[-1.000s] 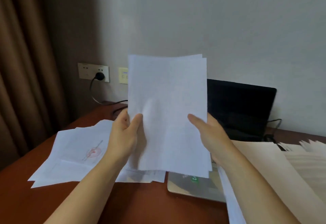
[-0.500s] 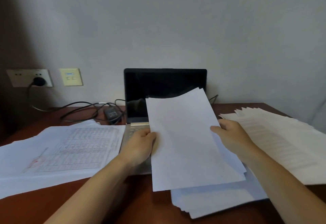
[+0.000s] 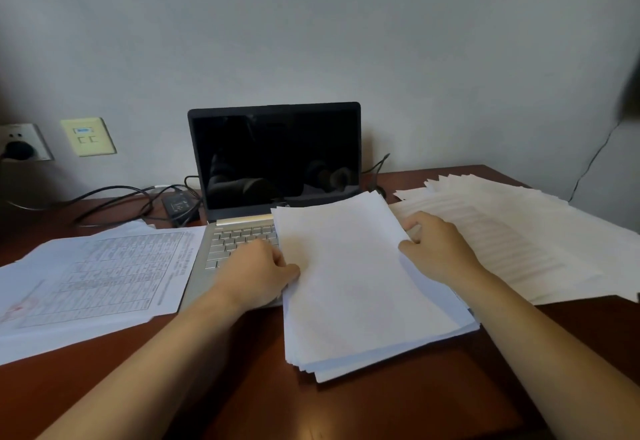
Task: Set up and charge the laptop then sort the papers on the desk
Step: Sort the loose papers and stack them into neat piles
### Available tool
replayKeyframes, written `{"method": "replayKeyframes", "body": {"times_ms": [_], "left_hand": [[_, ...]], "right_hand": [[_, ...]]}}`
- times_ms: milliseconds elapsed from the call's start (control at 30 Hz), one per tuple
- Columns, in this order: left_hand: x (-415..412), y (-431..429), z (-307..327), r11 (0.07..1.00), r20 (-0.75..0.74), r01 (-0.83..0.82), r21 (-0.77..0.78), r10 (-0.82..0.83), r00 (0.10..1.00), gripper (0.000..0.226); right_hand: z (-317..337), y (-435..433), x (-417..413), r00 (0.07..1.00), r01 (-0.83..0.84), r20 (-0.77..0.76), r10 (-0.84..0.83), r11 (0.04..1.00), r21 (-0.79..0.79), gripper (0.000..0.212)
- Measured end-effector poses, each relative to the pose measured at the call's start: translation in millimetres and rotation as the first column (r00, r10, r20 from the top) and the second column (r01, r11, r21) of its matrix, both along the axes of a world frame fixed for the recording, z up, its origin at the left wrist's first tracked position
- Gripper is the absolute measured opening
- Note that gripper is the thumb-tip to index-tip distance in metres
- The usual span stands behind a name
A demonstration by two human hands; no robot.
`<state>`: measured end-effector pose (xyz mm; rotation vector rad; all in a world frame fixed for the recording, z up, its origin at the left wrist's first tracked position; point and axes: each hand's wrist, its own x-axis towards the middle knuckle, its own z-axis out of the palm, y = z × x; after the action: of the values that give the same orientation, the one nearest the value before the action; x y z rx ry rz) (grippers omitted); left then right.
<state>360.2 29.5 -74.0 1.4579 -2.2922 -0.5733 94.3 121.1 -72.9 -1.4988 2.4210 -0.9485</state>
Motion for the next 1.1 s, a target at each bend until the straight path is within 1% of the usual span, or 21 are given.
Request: {"method": "replayKeyframes", "body": {"times_ms": [67, 133, 200, 267, 333, 400, 467, 533, 567, 600, 667, 700, 767, 800, 867, 967, 1033, 1100], "left_hand": [[1, -1, -2, 1.0, 0.002, 0.01, -0.027, -0.01, 1.0, 0.043], [4, -1, -3, 0.999, -0.032, 0.019, -0.044, -0.02, 0.999, 0.04], [10, 0, 0, 0.997, -0.089, 0.013, -0.072, -0.019, 0.996, 0.036], [23, 0, 8, 0.99, -0.094, 0.004, -0.144, -0.018, 0.995, 0.032], [47, -8, 15, 0.973, -0.014, 0.029, -0.228, -0.033, 0.999, 0.028], [80, -25, 15, 0.955, 0.101, 0.067, -0.29, -0.039, 0.994, 0.029], [129, -45, 10, 0.923, 0.193, 0.087, -0.376, -0.014, 0.981, 0.041], [172, -61, 2, 0.867, 0.304, 0.13, -0.481, 0.026, 0.952, 0.061], [197, -68, -1, 0.869, 0.371, 0.126, -0.478, 0.07, 0.926, 0.072], [220, -74, -3, 0.896, 0.437, 0.108, -0.431, 0.103, 0.893, 0.083], [256, -82, -8, 0.958, 0.51, 0.052, -0.282, 0.103, 0.854, 0.101], [267, -85, -11, 0.979, 0.512, 0.022, -0.203, 0.087, 0.854, 0.103], [276, -91, -17, 0.998, 0.507, 0.004, -0.063, 0.029, 0.861, 0.101], [276, -93, -20, 1.0, 0.498, 0.007, -0.017, 0.002, 0.867, 0.098], [274, -100, -26, 1.0, 0.473, 0.023, 0.011, -0.025, 0.881, 0.092], [279, -108, -28, 0.998, 0.415, 0.064, -0.006, -0.055, 0.908, 0.088], [285, -107, -26, 0.989, 0.358, 0.141, -0.05, -0.114, 0.927, 0.087], [290, -104, -19, 0.974, 0.295, 0.21, -0.085, -0.177, 0.939, 0.081]], "right_hand": [[-2, 1, 2, 0.996, 0.009, -0.091, -0.007, 1.0, 0.021, 0.03], [-2, 0, 6, 0.986, 0.007, -0.167, -0.004, 1.0, 0.015, 0.036], [1, -1, 14, 0.98, -0.014, -0.198, 0.009, 1.0, -0.022, 0.034], [6, -5, 28, 0.978, -0.069, -0.202, 0.055, 0.996, -0.062, 0.027], [10, -11, 48, 0.962, -0.155, -0.239, 0.135, 0.985, -0.07, 0.021], [15, -18, 71, 0.93, -0.25, -0.289, 0.228, 0.967, -0.041, 0.018], [17, -29, 101, 0.884, -0.355, -0.325, 0.335, 0.935, -0.003, 0.015], [19, -37, 126, 0.834, -0.449, -0.354, 0.423, 0.894, 0.012, 0.012], [19, -44, 143, 0.801, -0.503, -0.37, 0.471, 0.864, 0.012, 0.01], [19, -50, 159, 0.768, -0.551, -0.382, 0.515, 0.834, 0.016, 0.009], [19, -66, 193, 0.696, -0.633, -0.408, 0.591, 0.773, 0.042, 0.009], [18, -75, 209, 0.656, -0.665, -0.426, 0.623, 0.744, 0.063, 0.01], [14, -92, 239, 0.589, -0.71, -0.445, 0.674, 0.695, 0.112, 0.013], [12, -101, 252, 0.562, -0.727, -0.442, 0.699, 0.673, 0.14, 0.015], [6, -117, 276, 0.499, -0.759, -0.418, 0.759, 0.615, 0.212, 0.026], [-3, -137, 302, 0.427, -0.776, -0.325, 0.844, 0.526, 0.349, 0.052], [-7, -148, 312, 0.417, -0.763, -0.291, 0.861, 0.506, 0.402, 0.064], [-6, -158, 317, 0.417, -0.744, -0.306, 0.856, 0.515, 0.425, 0.065]]}}
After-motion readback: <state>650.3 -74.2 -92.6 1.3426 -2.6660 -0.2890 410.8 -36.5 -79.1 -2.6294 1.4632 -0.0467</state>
